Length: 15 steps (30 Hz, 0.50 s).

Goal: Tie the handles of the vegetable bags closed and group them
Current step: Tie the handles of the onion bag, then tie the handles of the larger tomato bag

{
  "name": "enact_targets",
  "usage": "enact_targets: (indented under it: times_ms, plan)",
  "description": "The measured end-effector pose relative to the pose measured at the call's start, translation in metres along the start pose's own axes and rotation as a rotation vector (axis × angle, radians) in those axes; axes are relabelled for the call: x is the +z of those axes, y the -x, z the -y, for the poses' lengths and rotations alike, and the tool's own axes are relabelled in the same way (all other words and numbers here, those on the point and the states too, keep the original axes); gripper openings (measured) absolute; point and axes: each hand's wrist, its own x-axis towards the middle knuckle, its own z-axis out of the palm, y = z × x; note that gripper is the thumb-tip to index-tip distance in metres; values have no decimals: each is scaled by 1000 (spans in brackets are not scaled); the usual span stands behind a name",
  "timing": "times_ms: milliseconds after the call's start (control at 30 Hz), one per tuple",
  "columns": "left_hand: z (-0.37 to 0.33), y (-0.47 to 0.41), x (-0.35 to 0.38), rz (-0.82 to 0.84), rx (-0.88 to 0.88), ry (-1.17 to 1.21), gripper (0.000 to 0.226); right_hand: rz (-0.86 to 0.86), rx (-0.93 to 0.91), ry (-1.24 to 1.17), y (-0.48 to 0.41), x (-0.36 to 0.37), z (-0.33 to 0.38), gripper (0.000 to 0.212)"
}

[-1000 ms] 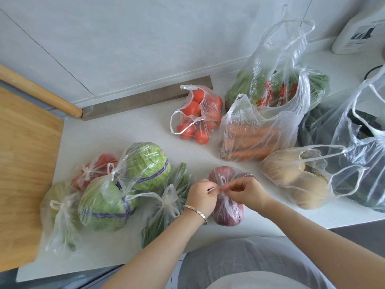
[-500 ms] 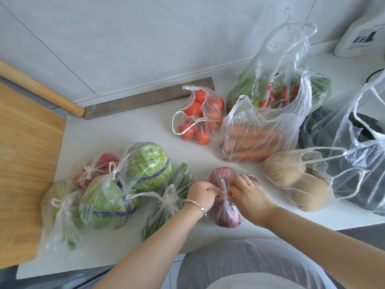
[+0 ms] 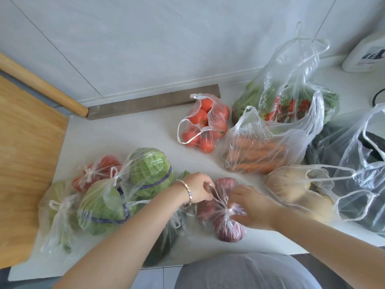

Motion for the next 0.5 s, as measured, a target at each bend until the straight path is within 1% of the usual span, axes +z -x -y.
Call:
enact_targets:
  times_ms: [33,67,100,167,200,233,267,300,333,367,400,467,500]
  plan:
    - [-1,-1,-10,24,-4,21,40,-2,38,-52,-8,-15,3,16]
    - [-3,-2,-19,-28,-1,90,44,-53,73,-119,-16,-32,6,12]
    - [-5,-2,-30,-171,11,197,39,-149,97,-190,-26,-48,9,9]
    - [-7,1,-48,-609,52,346,24,-370,128,-265,-48,-81,14,9]
    - [-7,3,-51,-815,102,350,23,-456,147,-279,-58,-92,16,16]
    - [-4,1,-58,-999,160,296,26,-512,158,-269,-75,-107,15,24]
    - [0,-1,-59,-1114,188,225,34,-534,187,-244,-87,-117,16,33]
    - [4,-4,-60,-1168,179,186,44,-534,230,-217,-100,-126,15,42]
    - [6,-8,-65,-1159,153,190,53,-505,274,-186,-116,-137,14,50]
    - [9,-12,-69,-1108,141,230,55,-448,317,-161,-130,-144,12,56]
    - [10,-15,-72,-1045,155,270,48,-380,344,-128,-142,-146,10,58]
    - [12,-22,-79,-940,191,363,17,-260,333,-45,-166,-144,4,54]
    - [12,-24,-85,-899,179,457,12,-214,326,-1,-178,-142,1,49]
